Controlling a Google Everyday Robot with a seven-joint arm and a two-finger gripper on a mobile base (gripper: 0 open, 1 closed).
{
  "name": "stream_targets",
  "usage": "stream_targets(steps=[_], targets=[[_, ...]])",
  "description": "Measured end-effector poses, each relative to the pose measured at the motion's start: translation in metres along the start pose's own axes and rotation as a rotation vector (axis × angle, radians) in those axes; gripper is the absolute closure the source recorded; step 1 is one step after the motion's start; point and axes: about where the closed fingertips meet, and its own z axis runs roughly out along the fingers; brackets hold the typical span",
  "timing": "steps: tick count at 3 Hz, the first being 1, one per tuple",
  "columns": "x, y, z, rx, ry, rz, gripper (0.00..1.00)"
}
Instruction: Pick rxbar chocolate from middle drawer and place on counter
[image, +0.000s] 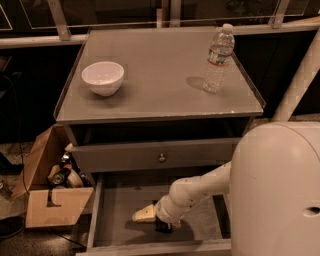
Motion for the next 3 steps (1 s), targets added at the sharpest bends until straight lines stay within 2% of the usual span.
stream_targets(steps=[3], targets=[[-0.012, -0.017, 0.025, 0.011, 0.015, 0.032, 0.0]])
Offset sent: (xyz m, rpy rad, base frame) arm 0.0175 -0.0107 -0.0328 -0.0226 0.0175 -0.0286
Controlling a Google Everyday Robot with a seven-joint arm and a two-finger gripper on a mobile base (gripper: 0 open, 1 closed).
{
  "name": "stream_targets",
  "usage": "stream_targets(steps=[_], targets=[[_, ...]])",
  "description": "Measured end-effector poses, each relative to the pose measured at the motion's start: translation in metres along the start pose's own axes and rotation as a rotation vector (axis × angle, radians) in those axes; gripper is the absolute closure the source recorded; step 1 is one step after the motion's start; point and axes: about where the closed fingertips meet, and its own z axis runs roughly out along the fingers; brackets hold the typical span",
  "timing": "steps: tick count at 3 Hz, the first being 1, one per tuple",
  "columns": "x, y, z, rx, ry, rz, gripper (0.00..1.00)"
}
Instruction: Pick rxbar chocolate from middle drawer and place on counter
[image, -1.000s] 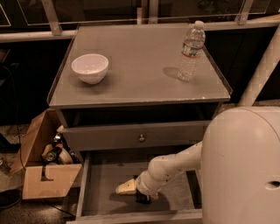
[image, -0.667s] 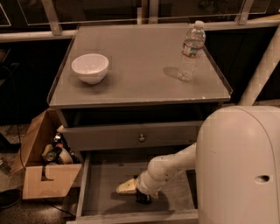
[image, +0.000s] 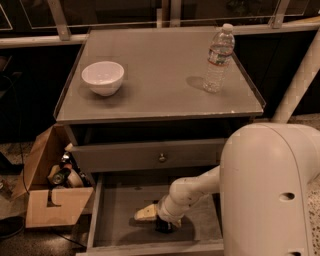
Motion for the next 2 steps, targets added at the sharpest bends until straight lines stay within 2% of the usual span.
stream_targets(steps=[1, 2], targets=[[-0.0004, 0.0003, -0.0003, -0.003, 0.003, 0.004, 0.0], [-0.0004, 0.0003, -0.0003, -0.003, 0.003, 0.004, 0.17]])
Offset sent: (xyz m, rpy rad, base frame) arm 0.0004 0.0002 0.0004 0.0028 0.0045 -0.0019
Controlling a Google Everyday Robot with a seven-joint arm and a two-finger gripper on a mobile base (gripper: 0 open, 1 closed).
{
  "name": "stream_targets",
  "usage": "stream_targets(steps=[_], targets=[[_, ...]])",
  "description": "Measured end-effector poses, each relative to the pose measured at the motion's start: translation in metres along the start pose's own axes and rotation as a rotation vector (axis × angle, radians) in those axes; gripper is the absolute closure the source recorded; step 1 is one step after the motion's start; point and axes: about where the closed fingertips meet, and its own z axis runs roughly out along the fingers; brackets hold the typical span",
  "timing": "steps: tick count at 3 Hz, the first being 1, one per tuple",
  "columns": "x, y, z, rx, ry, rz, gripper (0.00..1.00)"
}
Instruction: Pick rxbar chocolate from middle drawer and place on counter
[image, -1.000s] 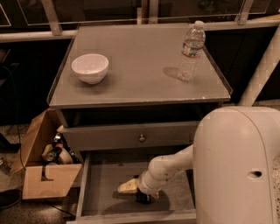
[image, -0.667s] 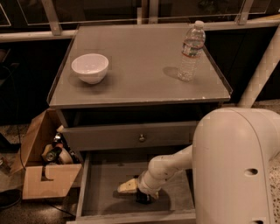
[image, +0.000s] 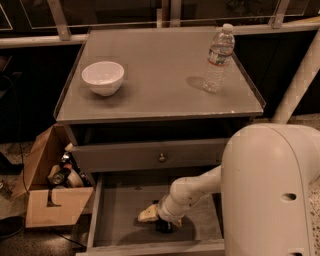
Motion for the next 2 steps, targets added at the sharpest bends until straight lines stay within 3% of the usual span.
stream_targets(steps=[2], targets=[[0.0, 0.0, 0.0001, 0.0, 0.0, 0.0, 0.64]])
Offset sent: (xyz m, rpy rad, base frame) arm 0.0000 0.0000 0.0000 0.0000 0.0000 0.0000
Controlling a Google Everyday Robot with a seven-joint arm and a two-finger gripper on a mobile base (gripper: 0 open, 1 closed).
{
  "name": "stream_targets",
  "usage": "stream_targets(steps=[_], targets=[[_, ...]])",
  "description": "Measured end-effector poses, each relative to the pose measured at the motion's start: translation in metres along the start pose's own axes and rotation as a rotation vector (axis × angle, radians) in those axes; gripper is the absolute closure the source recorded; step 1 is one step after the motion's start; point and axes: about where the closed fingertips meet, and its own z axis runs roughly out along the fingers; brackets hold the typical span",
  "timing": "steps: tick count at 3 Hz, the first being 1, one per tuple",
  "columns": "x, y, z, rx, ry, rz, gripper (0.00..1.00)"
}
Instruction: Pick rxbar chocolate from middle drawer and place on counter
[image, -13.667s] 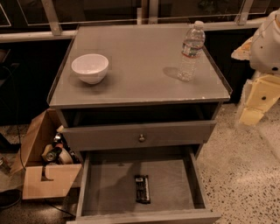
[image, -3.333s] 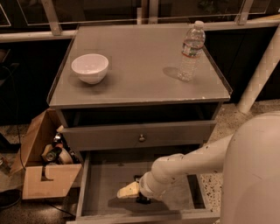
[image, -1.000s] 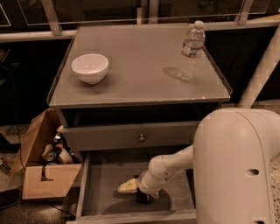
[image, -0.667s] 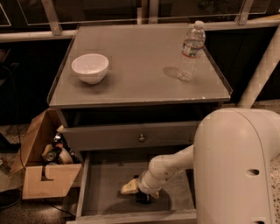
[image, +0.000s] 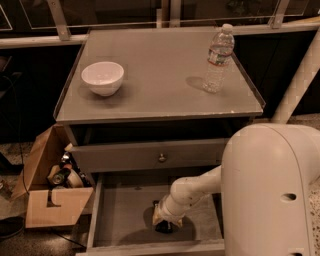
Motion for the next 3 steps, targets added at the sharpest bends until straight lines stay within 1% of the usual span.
stream_targets(steps=[1, 2, 3], targets=[[0.0, 0.0, 0.0, 0.0, 0.0, 0.0, 0.88], [0.0001, 0.0, 0.0001, 0.0, 0.0, 0.0, 1.0], [0.0001, 0.0, 0.0001, 0.0, 0.0, 0.0, 1.0]])
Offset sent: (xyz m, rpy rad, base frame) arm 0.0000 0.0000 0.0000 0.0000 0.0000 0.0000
